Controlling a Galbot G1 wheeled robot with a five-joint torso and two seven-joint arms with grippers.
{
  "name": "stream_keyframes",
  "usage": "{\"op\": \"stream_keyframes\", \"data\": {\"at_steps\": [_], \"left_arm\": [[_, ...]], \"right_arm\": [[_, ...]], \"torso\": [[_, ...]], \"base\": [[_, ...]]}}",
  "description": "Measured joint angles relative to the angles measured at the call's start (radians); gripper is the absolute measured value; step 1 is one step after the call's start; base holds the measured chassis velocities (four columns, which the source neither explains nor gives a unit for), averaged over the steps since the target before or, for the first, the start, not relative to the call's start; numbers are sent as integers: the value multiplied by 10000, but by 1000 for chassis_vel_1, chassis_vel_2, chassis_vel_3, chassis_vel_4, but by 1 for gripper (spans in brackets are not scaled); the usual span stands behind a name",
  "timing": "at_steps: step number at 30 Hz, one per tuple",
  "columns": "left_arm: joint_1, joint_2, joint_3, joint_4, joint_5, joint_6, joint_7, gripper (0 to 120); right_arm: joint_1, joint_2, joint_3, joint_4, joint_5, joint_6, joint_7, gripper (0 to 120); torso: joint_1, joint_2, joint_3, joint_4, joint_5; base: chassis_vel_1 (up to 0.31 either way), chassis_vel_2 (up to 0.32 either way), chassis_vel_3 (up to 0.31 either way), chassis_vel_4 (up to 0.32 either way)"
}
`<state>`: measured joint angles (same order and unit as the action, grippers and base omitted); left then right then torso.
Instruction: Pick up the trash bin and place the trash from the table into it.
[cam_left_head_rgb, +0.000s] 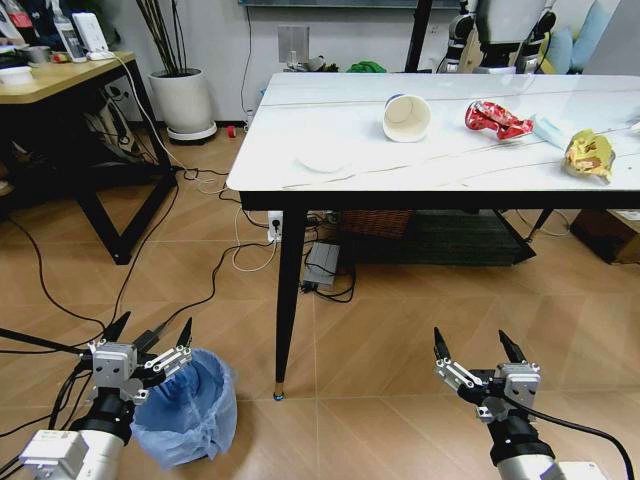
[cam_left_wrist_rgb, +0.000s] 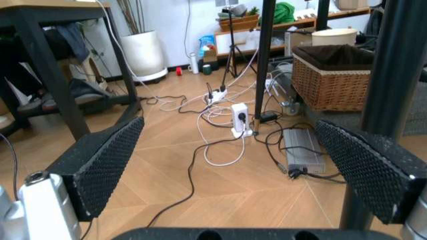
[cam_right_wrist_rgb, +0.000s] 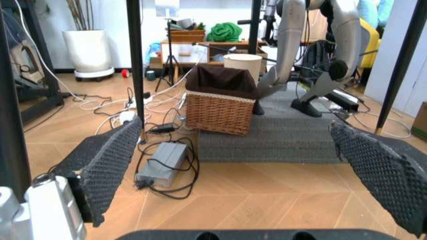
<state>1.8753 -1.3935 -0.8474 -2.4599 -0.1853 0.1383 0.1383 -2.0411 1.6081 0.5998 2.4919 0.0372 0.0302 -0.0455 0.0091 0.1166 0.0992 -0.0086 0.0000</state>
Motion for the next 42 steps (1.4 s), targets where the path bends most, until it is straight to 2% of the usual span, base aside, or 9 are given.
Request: {"op": "stream_keyframes", "data": {"at_steps": [11,23,28,37,42], "left_arm": [[6,11,-21,11,0,-3,-4,100],[-10,2,-13,103,35,-97,-105,100],[-21,87,-92,202,38,-81,-210,100],[-193,702,-553,453,-398,811,-787,100],[-645,1482,-947,718,-1244,2101,-1272,100]], "right_arm": [[9,0,-10,-50,-1,33,8,100],[27,0,-9,-101,-3,90,25,100],[48,0,-10,-126,-3,94,28,100],[148,0,-91,-344,-2,164,31,100],[245,-1,-88,-398,115,147,35,100]], "torso": [[-73,-356,-282,0,0],[-87,-899,-784,0,0],[-87,-976,-862,0,0],[-89,-971,-864,1,-1],[-90,-950,-846,0,-3]], "base": [[0,0,0,0],[0,0,0,0],[0,0,0,0],[0,0,0,0],[0,0,0,0]]}}
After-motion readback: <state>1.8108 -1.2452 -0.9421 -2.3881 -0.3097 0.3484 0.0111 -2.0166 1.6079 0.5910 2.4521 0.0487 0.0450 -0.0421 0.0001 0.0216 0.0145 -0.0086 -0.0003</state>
